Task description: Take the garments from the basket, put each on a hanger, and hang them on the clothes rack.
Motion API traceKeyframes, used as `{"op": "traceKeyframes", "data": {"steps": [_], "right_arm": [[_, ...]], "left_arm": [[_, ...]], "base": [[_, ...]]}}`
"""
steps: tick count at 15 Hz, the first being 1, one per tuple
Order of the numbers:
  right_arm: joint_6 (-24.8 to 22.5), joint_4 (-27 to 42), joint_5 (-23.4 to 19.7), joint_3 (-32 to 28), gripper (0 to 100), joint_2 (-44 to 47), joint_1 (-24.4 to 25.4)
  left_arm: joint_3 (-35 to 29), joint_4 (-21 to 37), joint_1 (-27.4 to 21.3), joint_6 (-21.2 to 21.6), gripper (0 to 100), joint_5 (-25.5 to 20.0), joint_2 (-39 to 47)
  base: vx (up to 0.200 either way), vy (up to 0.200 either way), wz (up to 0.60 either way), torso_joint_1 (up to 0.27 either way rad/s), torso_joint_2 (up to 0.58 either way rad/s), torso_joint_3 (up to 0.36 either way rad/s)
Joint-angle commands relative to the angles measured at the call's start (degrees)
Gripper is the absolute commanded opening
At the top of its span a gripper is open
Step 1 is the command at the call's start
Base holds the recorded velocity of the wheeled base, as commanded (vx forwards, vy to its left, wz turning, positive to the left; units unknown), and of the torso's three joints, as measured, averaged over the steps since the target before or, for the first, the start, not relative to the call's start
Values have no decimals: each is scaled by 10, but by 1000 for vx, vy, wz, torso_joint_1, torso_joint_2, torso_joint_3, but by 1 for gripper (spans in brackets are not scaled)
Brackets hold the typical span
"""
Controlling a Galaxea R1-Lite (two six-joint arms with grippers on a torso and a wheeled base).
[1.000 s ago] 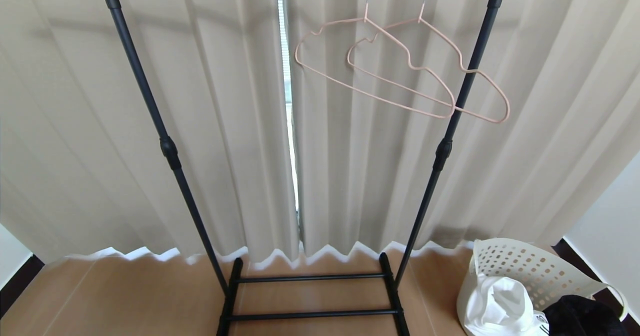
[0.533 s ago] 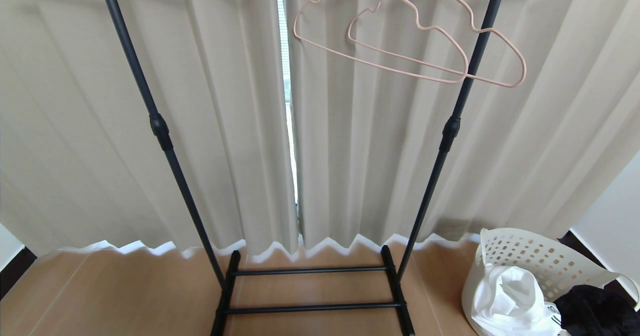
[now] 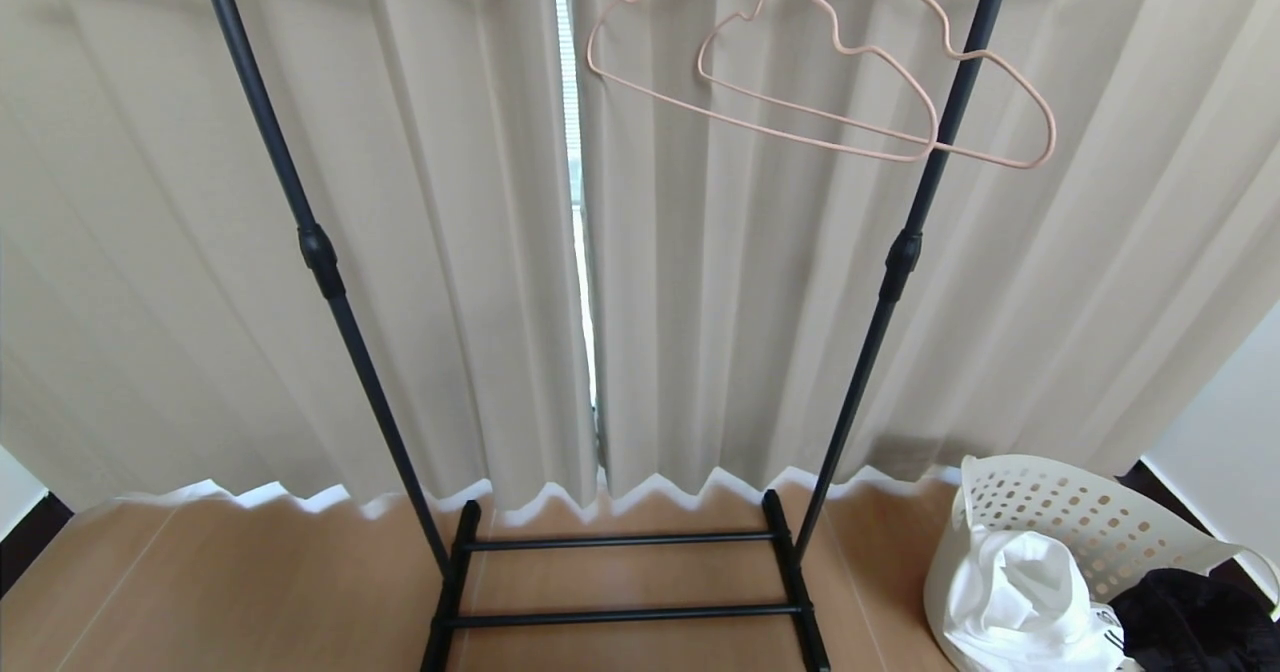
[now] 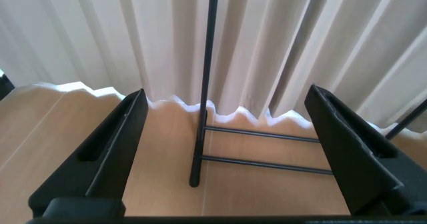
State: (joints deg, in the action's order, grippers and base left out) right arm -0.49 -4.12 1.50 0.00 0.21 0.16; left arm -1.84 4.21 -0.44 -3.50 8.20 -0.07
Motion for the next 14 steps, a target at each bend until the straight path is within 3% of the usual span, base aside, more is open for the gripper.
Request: {"op": "traceKeyframes", "data": {"steps": [1, 2, 10, 14], "right_arm": [[0, 0, 0, 0, 100, 1, 0], [0, 0, 0, 0, 100, 1, 0], [0, 0, 0, 0, 100, 1, 0], [0, 0, 0, 0, 100, 1, 0]], "left_arm": [[0, 0, 0, 0, 100, 1, 1], [0, 0, 0, 0, 100, 1, 1], [0, 0, 0, 0, 100, 0, 1], [0, 0, 0, 0, 100, 0, 1]], "base": [[0, 0, 0, 0, 0, 0], [0, 0, 0, 0, 0, 0], [0, 0, -600, 0, 1, 5], [0, -50, 0, 2, 3, 2]]}}
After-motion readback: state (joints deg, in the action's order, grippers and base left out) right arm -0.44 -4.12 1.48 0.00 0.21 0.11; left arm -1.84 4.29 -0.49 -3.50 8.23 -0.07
